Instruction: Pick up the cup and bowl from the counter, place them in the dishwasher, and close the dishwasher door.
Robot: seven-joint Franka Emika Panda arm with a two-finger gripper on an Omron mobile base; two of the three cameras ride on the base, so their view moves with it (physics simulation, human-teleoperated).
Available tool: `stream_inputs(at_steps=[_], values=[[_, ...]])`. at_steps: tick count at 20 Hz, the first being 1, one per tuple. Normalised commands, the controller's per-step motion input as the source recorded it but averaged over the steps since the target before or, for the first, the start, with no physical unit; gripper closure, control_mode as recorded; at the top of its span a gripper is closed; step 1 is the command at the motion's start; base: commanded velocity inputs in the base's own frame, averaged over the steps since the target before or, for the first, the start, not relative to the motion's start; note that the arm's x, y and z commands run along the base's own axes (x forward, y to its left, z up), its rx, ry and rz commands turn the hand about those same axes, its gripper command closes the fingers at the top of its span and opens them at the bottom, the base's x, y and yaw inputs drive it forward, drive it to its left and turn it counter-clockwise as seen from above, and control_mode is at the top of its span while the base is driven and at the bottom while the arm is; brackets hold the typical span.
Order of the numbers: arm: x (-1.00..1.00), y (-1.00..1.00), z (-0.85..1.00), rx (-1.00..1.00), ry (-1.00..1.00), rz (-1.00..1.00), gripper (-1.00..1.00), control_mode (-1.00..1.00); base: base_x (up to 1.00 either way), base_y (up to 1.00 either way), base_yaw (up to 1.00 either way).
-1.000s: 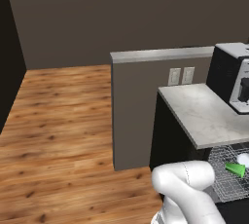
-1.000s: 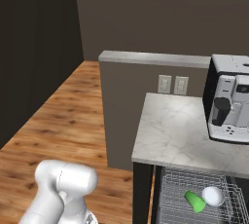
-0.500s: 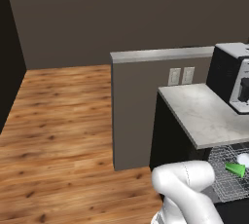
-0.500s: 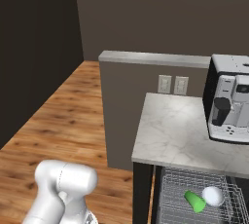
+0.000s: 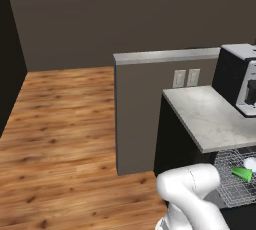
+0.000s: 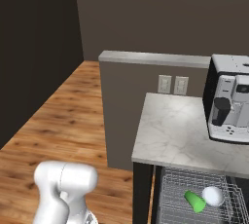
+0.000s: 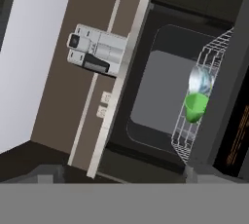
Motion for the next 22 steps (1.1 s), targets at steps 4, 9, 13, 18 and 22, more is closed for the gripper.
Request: stream_inputs(at_steps=[4, 9, 13, 18, 22], values=[[-0.03, 0.0, -0.43, -0.07, -0.05, 0.03, -1.0, -1.0, 0.0, 0.0, 0.0], [0.0, -0.16, -0.31, -0.07, -0.05, 0.03, -1.0, -1.0, 0.0, 0.0, 0.0], [0.0, -0.28, -0.38, -0.07, -0.03, 0.03, -1.0, -1.0, 0.0, 0.0, 0.0], [0.0, -0.27, -0.54, -0.06, -0.02, 0.04, -1.0, -1.0, 0.0, 0.0, 0.0], [0.0, -0.33, -0.61, -0.04, -0.02, 0.04, -1.0, -1.0, 0.0, 0.0, 0.0]])
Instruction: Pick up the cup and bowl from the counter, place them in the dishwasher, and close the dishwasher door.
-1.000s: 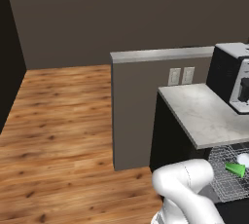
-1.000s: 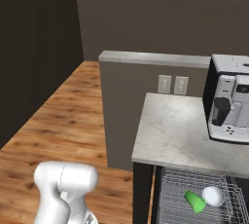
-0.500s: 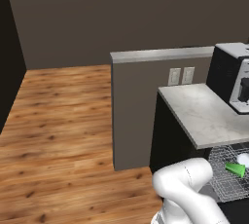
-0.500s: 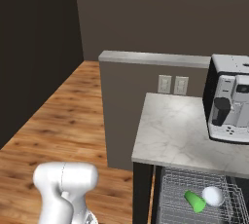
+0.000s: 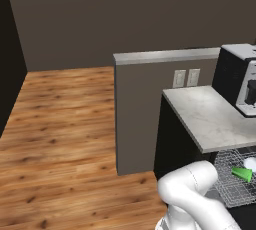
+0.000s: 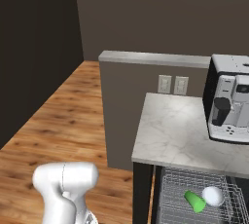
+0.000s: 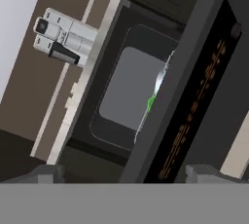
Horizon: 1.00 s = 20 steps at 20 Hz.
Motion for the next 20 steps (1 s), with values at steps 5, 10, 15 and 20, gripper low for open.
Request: stream_inputs(at_steps=[5, 10, 15, 20], values=[[0.0, -0.41, -0.47, -0.03, -0.04, 0.03, -1.0, -1.0, 0.0, 0.0, 0.0], [0.0, -0.43, -0.51, -0.02, -0.04, 0.02, -1.0, -1.0, 0.0, 0.0, 0.0], [0.0, -0.26, -0.76, -0.02, -0.02, 0.04, -1.0, -1.0, 0.0, 0.0, 0.0], [0.0, -0.13, -0.82, -0.04, -0.02, 0.04, -1.0, -1.0, 0.0, 0.0, 0.0]])
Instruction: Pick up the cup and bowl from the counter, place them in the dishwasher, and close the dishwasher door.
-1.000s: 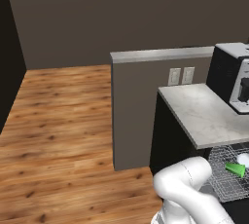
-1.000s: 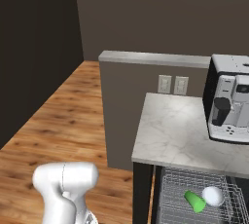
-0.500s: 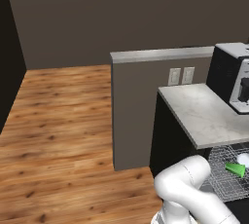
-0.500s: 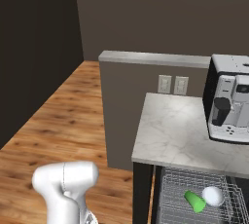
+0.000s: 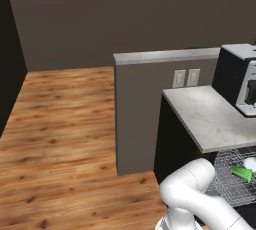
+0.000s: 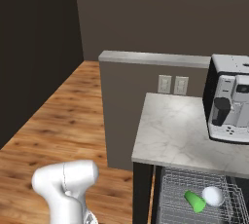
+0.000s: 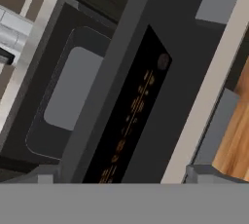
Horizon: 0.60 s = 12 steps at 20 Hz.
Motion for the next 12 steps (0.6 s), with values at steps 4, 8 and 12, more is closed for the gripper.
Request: stream_inputs(at_steps=[4, 8, 12], values=[[0.0, -0.12, -0.7, -0.04, -0.04, 0.04, -1.0, -1.0, 0.0, 0.0, 0.0], [0.01, -0.08, -0.52, 0.0, -0.09, 0.03, -1.0, -1.0, 0.0, 0.0, 0.0], [0.17, -0.01, -0.25, -0.03, -0.16, 0.0, -1.0, -1.0, 0.0, 0.0, 0.0]])
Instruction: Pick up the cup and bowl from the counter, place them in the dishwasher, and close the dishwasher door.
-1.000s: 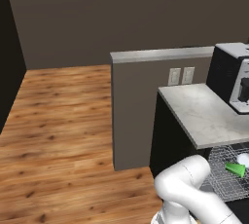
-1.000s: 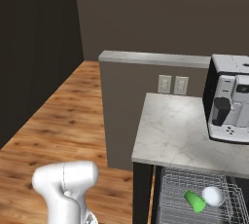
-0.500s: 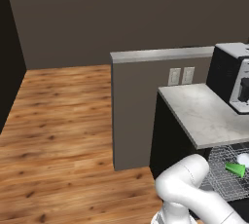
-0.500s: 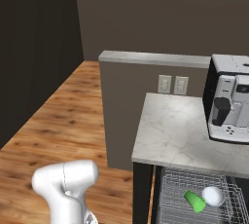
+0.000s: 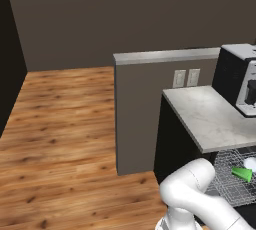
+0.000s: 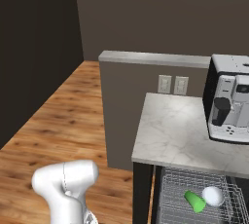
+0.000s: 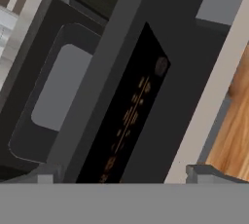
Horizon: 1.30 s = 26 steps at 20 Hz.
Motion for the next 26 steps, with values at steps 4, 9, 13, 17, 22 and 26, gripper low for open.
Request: stream_inputs(at_steps=[4, 9, 13, 17, 22, 26], values=[[0.21, 0.0, -0.12, -0.05, -0.2, 0.0, -1.0, -1.0, 0.0, 0.0, 0.0], [0.21, 0.0, -0.16, -0.06, -0.19, 0.0, -1.0, -1.0, 0.0, 0.0, 0.0], [0.14, 0.0, -0.23, -0.04, -0.19, 0.0, -1.0, -1.0, 0.0, 0.0, 0.0], [0.14, 0.0, -0.17, -0.04, -0.2, 0.0, -1.0, -1.0, 0.0, 0.0, 0.0], [0.15, 0.0, -0.03, -0.01, -0.22, 0.0, -1.0, -1.0, 0.0, 0.0, 0.0], [0.27, 0.0, 0.0, 0.0, -0.24, 0.0, -1.0, -1.0, 0.0, 0.0, 0.0]])
